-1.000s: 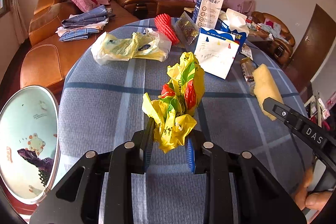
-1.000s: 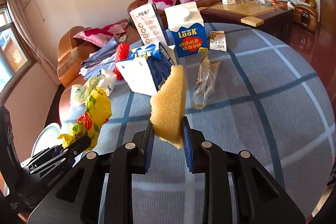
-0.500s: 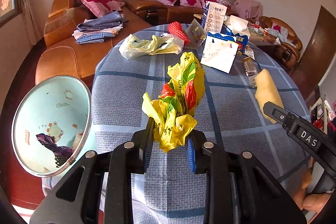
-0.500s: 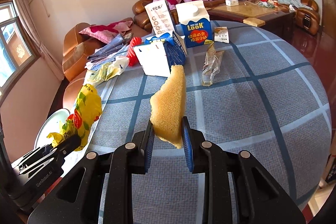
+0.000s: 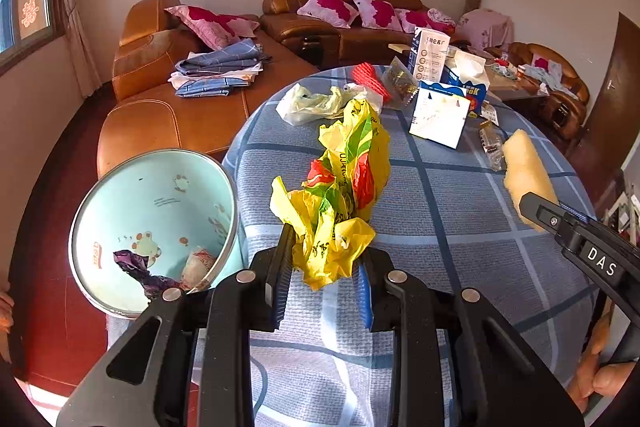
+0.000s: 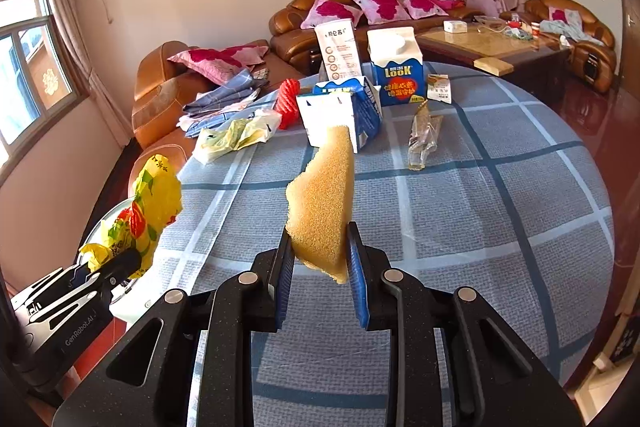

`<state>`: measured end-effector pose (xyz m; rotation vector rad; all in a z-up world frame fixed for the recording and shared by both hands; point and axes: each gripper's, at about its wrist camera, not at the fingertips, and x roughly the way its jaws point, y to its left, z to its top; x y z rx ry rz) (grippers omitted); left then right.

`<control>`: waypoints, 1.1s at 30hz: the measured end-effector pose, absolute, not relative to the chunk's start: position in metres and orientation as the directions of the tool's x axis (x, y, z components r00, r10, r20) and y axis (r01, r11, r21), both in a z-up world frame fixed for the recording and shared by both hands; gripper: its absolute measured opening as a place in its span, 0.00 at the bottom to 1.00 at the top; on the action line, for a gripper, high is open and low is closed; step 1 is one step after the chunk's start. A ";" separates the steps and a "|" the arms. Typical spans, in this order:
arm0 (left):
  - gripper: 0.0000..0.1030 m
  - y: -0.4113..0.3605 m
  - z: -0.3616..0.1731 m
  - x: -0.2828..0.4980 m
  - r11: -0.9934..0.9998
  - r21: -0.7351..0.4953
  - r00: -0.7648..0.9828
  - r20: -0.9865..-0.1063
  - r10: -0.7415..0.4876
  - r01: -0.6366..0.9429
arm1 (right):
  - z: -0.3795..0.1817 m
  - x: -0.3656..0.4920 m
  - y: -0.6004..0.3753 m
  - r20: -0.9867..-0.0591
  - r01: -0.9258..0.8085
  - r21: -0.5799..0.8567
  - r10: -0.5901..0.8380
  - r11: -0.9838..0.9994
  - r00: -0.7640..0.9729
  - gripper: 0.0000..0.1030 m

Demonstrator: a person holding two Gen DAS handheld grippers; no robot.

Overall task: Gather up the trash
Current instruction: 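Carry the yellow bag and yellow sponge over the bucket with both tools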

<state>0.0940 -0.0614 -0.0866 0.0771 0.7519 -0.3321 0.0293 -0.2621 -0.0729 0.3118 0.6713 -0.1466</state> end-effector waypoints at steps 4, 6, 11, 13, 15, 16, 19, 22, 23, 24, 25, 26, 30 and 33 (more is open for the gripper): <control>0.26 -0.047 -0.085 0.092 0.955 -0.037 0.696 -0.676 -0.241 0.295 | -0.071 0.030 -0.254 -0.628 0.216 0.231 -0.024 0.949 0.778 0.25; 0.26 -0.040 -0.084 0.091 0.958 -0.040 0.700 -0.674 -0.235 0.282 | -0.071 0.031 -0.249 -0.628 0.206 0.231 -0.016 0.951 0.778 0.25; 0.26 -0.028 -0.084 0.091 0.965 -0.043 0.705 -0.674 -0.219 0.258 | -0.068 0.034 -0.237 -0.626 0.174 0.221 0.002 0.960 0.780 0.25; 0.26 -0.026 -0.084 0.092 0.967 -0.041 0.708 -0.673 -0.212 0.250 | -0.068 0.036 -0.232 -0.626 0.165 0.216 0.006 0.962 0.780 0.25; 0.26 -0.021 -0.084 0.092 0.970 -0.043 0.711 -0.673 -0.207 0.241 | -0.068 0.038 -0.229 -0.629 0.156 0.215 0.014 0.964 0.777 0.25; 0.26 -0.019 -0.084 0.092 0.971 -0.044 0.712 -0.672 -0.204 0.237 | -0.069 0.039 -0.227 -0.630 0.152 0.214 0.017 0.965 0.776 0.25; 0.26 -0.011 -0.084 0.094 0.974 -0.045 0.715 -0.672 -0.193 0.220 | -0.068 0.042 -0.220 -0.631 0.137 0.212 0.028 0.968 0.775 0.25; 0.26 -0.003 -0.085 0.095 0.978 -0.049 0.718 -0.672 -0.183 0.204 | -0.066 0.044 -0.212 -0.628 0.120 0.208 0.038 0.971 0.777 0.25; 0.26 -0.001 -0.085 0.095 0.979 -0.051 0.718 -0.672 -0.180 0.198 | -0.065 0.045 -0.210 -0.627 0.113 0.206 0.043 0.972 0.778 0.25; 0.26 0.002 -0.085 0.095 0.980 -0.052 0.719 -0.672 -0.178 0.194 | -0.065 0.047 -0.207 -0.627 0.108 0.204 0.045 0.973 0.778 0.25; 0.26 0.004 -0.085 0.095 0.980 -0.051 0.720 -0.671 -0.176 0.191 | -0.065 0.048 -0.204 -0.627 0.103 0.202 0.048 0.974 0.778 0.25; 0.26 0.006 -0.085 0.095 0.981 -0.049 0.722 -0.670 -0.171 0.187 | -0.064 0.049 -0.202 -0.627 0.098 0.202 0.052 0.975 0.778 0.25; 0.26 0.017 -0.084 0.098 0.984 -0.053 0.726 -0.669 -0.159 0.167 | -0.062 0.053 -0.192 -0.626 0.078 0.198 0.064 0.977 0.777 0.25; 0.26 0.023 -0.084 0.100 0.987 -0.054 0.729 -0.668 -0.150 0.153 | -0.061 0.055 -0.185 -0.625 0.065 0.192 0.071 0.979 0.777 0.25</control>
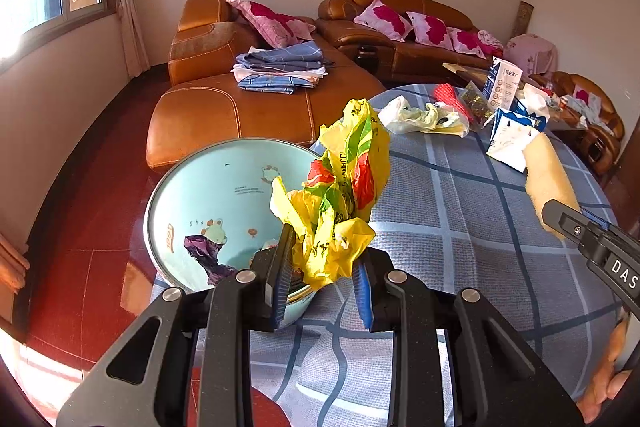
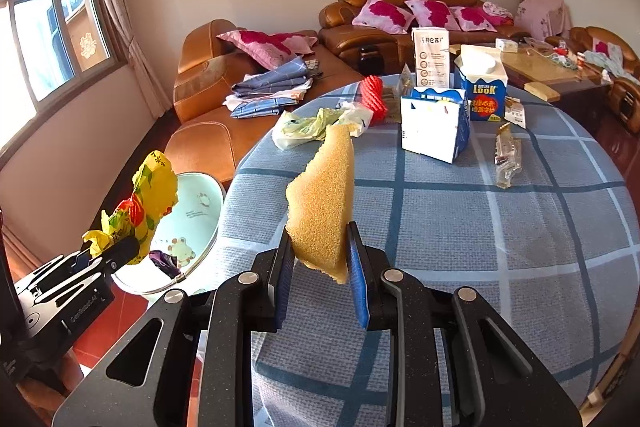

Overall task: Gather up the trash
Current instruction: 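Carry the yellow bag and yellow sponge over the bucket with both tools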

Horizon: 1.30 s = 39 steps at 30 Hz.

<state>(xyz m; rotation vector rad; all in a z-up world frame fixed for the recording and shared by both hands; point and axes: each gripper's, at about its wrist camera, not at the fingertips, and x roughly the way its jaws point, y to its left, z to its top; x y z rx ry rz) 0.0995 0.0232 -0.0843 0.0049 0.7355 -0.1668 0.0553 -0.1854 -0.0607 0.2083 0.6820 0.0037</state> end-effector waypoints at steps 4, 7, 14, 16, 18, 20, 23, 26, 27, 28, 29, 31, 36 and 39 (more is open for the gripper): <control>0.26 0.030 -0.084 0.102 0.989 -0.057 0.731 -0.668 -0.139 0.135 | -0.059 0.058 -0.177 -0.623 0.050 0.189 0.081 0.981 0.778 0.25; 0.26 0.035 -0.084 0.104 0.991 -0.058 0.732 -0.669 -0.129 0.122 | -0.058 0.061 -0.172 -0.623 0.037 0.190 0.091 0.981 0.777 0.25; 0.26 0.045 -0.084 0.108 0.994 -0.059 0.733 -0.671 -0.109 0.094 | -0.057 0.068 -0.158 -0.622 0.010 0.184 0.108 0.983 0.776 0.25; 0.26 0.049 -0.084 0.109 0.995 -0.059 0.734 -0.671 -0.103 0.085 | -0.057 0.070 -0.155 -0.624 0.005 0.183 0.113 0.983 0.773 0.25; 0.26 0.052 -0.084 0.110 0.995 -0.059 0.735 -0.671 -0.096 0.076 | -0.057 0.072 -0.153 -0.625 -0.001 0.185 0.118 0.983 0.772 0.25; 0.26 0.056 -0.084 0.111 0.996 -0.057 0.736 -0.671 -0.088 0.067 | -0.058 0.074 -0.151 -0.624 -0.008 0.183 0.122 0.983 0.772 0.25; 0.26 0.060 -0.085 0.113 0.997 -0.056 0.735 -0.674 -0.078 0.055 | -0.057 0.076 -0.146 -0.622 -0.017 0.181 0.128 0.983 0.772 0.25; 0.26 0.066 -0.086 0.115 0.998 -0.058 0.732 -0.678 -0.069 0.040 | -0.055 0.078 -0.141 -0.620 -0.029 0.179 0.136 0.983 0.773 0.25; 0.26 0.068 -0.087 0.116 0.998 -0.058 0.732 -0.678 -0.064 0.034 | -0.054 0.079 -0.140 -0.619 -0.033 0.180 0.139 0.983 0.773 0.25; 0.26 0.070 -0.087 0.117 0.998 -0.058 0.732 -0.678 -0.061 0.029 | -0.054 0.081 -0.138 -0.619 -0.037 0.180 0.143 0.983 0.773 0.25; 0.26 0.070 -0.087 0.118 0.998 -0.057 0.732 -0.679 -0.057 0.025 | -0.054 0.082 -0.136 -0.619 -0.042 0.179 0.146 0.983 0.772 0.25; 0.26 0.074 -0.088 0.119 0.998 -0.058 0.732 -0.680 -0.049 0.014 | -0.053 0.084 -0.132 -0.619 -0.051 0.175 0.151 0.983 0.771 0.25; 0.26 0.081 -0.089 0.122 0.998 -0.060 0.731 -0.681 -0.035 -0.008 | -0.052 0.092 -0.121 -0.620 -0.072 0.169 0.163 0.983 0.767 0.25; 0.26 0.084 -0.091 0.125 0.998 -0.059 0.728 -0.685 -0.026 -0.019 | -0.052 0.096 -0.113 -0.620 -0.087 0.159 0.168 0.983 0.766 0.25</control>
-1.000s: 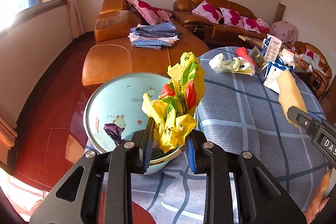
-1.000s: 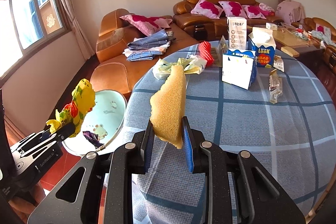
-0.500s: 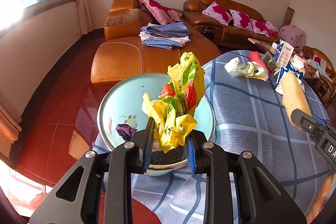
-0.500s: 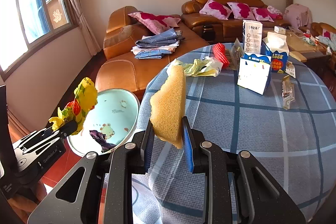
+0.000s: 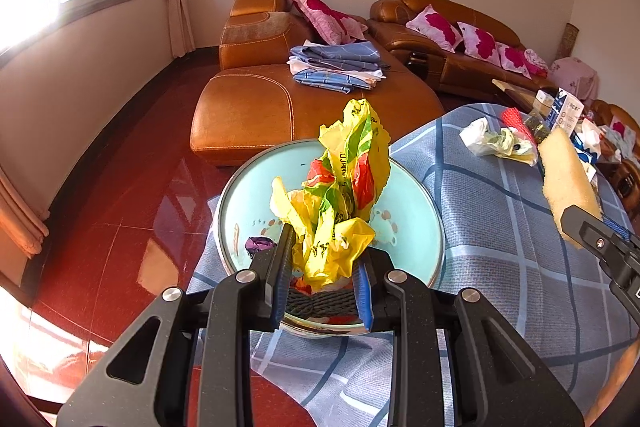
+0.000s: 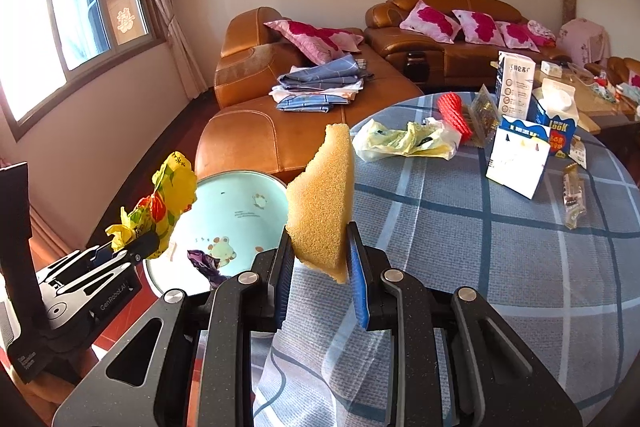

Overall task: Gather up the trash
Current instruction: 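Carry the yellow bag and yellow sponge over the bucket with both tools, then open both tools to drop the yellow bag and sponge into the bucket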

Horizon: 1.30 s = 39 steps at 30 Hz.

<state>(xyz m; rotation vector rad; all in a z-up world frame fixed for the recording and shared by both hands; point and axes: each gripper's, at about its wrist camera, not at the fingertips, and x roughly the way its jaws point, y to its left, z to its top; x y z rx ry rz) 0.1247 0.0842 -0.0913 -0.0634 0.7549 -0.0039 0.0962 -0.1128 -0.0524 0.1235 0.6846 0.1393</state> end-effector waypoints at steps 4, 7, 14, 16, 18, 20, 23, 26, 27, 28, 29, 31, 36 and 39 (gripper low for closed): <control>0.26 0.089 -0.097 0.130 0.997 -0.062 0.718 -0.696 -0.015 -0.039 | -0.054 0.101 -0.104 -0.625 -0.104 0.154 0.179 0.983 0.760 0.25; 0.26 0.093 -0.099 0.133 0.997 -0.059 0.716 -0.698 -0.004 -0.052 | -0.055 0.105 -0.097 -0.629 -0.116 0.148 0.184 0.982 0.755 0.25; 0.26 0.105 -0.106 0.142 0.994 -0.058 0.699 -0.715 0.021 -0.089 | -0.061 0.118 -0.080 -0.642 -0.145 0.130 0.195 0.981 0.742 0.25; 0.26 0.108 -0.109 0.144 0.994 -0.060 0.695 -0.719 0.023 -0.095 | -0.064 0.122 -0.076 -0.648 -0.151 0.127 0.197 0.980 0.736 0.25; 0.26 0.109 -0.111 0.146 0.993 -0.059 0.690 -0.723 0.026 -0.099 | -0.067 0.126 -0.072 -0.654 -0.154 0.123 0.197 0.980 0.730 0.26; 0.26 0.110 -0.114 0.149 0.993 -0.058 0.684 -0.729 0.027 -0.102 | -0.069 0.131 -0.069 -0.659 -0.159 0.118 0.197 0.980 0.726 0.26; 0.26 0.109 -0.118 0.156 0.993 -0.056 0.673 -0.739 0.028 -0.104 | -0.074 0.136 -0.062 -0.668 -0.167 0.106 0.195 0.980 0.718 0.26; 0.26 0.109 -0.121 0.162 0.993 -0.054 0.664 -0.747 0.029 -0.104 | -0.079 0.143 -0.055 -0.682 -0.177 0.100 0.197 0.979 0.705 0.26; 0.26 0.110 -0.122 0.164 0.993 -0.055 0.661 -0.750 0.029 -0.106 | -0.081 0.145 -0.052 -0.686 -0.180 0.098 0.198 0.979 0.700 0.26; 0.26 0.111 -0.123 0.165 0.993 -0.055 0.658 -0.752 0.029 -0.107 | -0.083 0.148 -0.050 -0.690 -0.184 0.097 0.199 0.978 0.696 0.26; 0.26 0.111 -0.124 0.166 0.993 -0.054 0.656 -0.754 0.030 -0.107 | -0.085 0.150 -0.048 -0.694 -0.188 0.094 0.199 0.978 0.691 0.26; 0.26 0.112 -0.126 0.167 0.992 -0.052 0.652 -0.757 0.034 -0.111 | -0.088 0.155 -0.043 -0.701 -0.194 0.088 0.199 0.977 0.685 0.26; 0.26 0.115 -0.131 0.171 0.991 -0.051 0.639 -0.768 0.038 -0.121 | -0.098 0.167 -0.036 -0.730 -0.220 0.111 0.230 0.969 0.644 0.26; 0.26 0.115 -0.133 0.174 0.991 -0.051 0.634 -0.773 0.040 -0.124 | -0.106 0.175 -0.033 -0.750 -0.233 0.125 0.245 0.964 0.615 0.26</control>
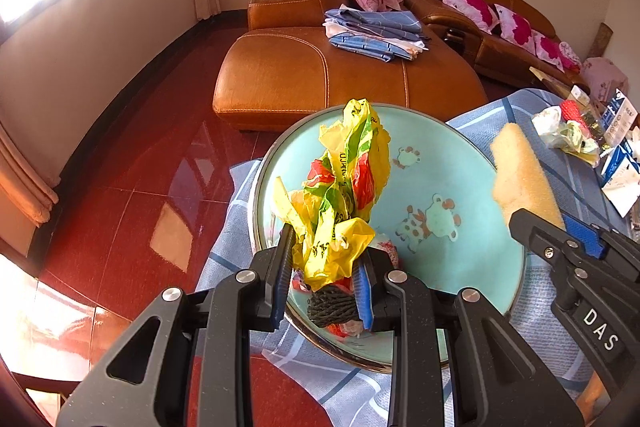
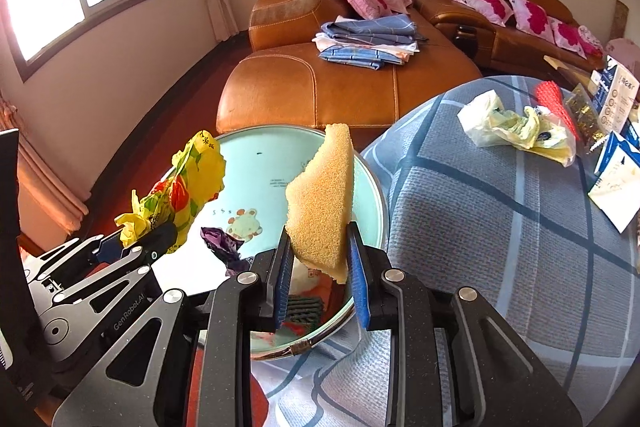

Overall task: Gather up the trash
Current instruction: 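Open both tools to drop the yellow bag and sponge into the bucket, then move both tools back over the table toward the remaining trash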

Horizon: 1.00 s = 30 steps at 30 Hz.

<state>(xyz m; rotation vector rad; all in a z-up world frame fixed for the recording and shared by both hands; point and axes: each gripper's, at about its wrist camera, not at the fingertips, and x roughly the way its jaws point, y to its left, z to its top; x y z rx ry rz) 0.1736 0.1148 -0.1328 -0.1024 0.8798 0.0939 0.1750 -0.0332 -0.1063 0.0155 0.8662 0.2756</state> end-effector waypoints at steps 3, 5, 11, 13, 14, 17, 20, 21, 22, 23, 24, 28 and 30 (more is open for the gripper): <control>0.27 0.113 -0.133 0.174 0.991 -0.048 0.631 -0.774 0.044 -0.127 | -0.110 0.178 -0.031 -0.749 -0.243 0.123 0.251 0.962 0.614 0.31; 0.27 0.112 -0.134 0.174 0.991 -0.047 0.630 -0.776 0.043 -0.126 | -0.109 0.178 -0.032 -0.740 -0.238 0.111 0.240 0.965 0.628 0.48; 0.27 0.111 -0.135 0.173 0.992 -0.044 0.634 -0.772 0.043 -0.121 | -0.094 0.166 -0.051 -0.692 -0.192 0.123 0.223 0.974 0.687 0.53; 0.27 0.110 -0.135 0.173 0.992 -0.043 0.634 -0.772 0.044 -0.121 | -0.090 0.158 -0.058 -0.682 -0.183 0.126 0.219 0.975 0.698 0.53; 0.27 0.110 -0.135 0.173 0.992 -0.043 0.633 -0.773 0.044 -0.120 | -0.088 0.156 -0.062 -0.679 -0.177 0.126 0.215 0.976 0.702 0.53; 0.30 0.109 -0.135 0.172 0.992 -0.033 0.633 -0.773 0.049 -0.118 | -0.086 0.142 -0.074 -0.669 -0.144 0.120 0.187 0.982 0.719 0.53; 0.52 0.105 -0.133 0.169 0.994 0.012 0.638 -0.766 0.081 -0.112 | -0.085 0.132 -0.089 -0.666 -0.116 0.121 0.167 0.986 0.727 0.53; 0.63 0.103 -0.131 0.167 0.992 0.033 0.647 -0.756 0.104 -0.122 | -0.084 0.128 -0.094 -0.664 -0.106 0.120 0.160 0.987 0.731 0.53; 0.65 0.102 -0.128 0.165 0.991 0.049 0.654 -0.746 0.121 -0.128 | -0.082 0.125 -0.100 -0.659 -0.094 0.123 0.152 0.988 0.737 0.53; 0.70 0.100 -0.125 0.164 0.990 0.062 0.659 -0.741 0.132 -0.128 | -0.080 0.122 -0.106 -0.652 -0.080 0.127 0.144 0.989 0.744 0.53; 0.80 0.099 -0.122 0.162 0.989 0.069 0.662 -0.737 0.139 -0.131 | -0.079 0.119 -0.113 -0.644 -0.063 0.133 0.135 0.989 0.753 0.53; 0.86 0.093 -0.107 0.155 0.987 0.079 0.691 -0.707 0.152 -0.137 | -0.071 0.106 -0.141 -0.613 0.003 0.165 0.100 0.986 0.783 0.57; 0.91 0.087 -0.100 0.150 0.988 0.084 0.704 -0.695 0.149 -0.126 | -0.069 0.099 -0.153 -0.605 0.031 0.173 0.081 0.984 0.792 0.57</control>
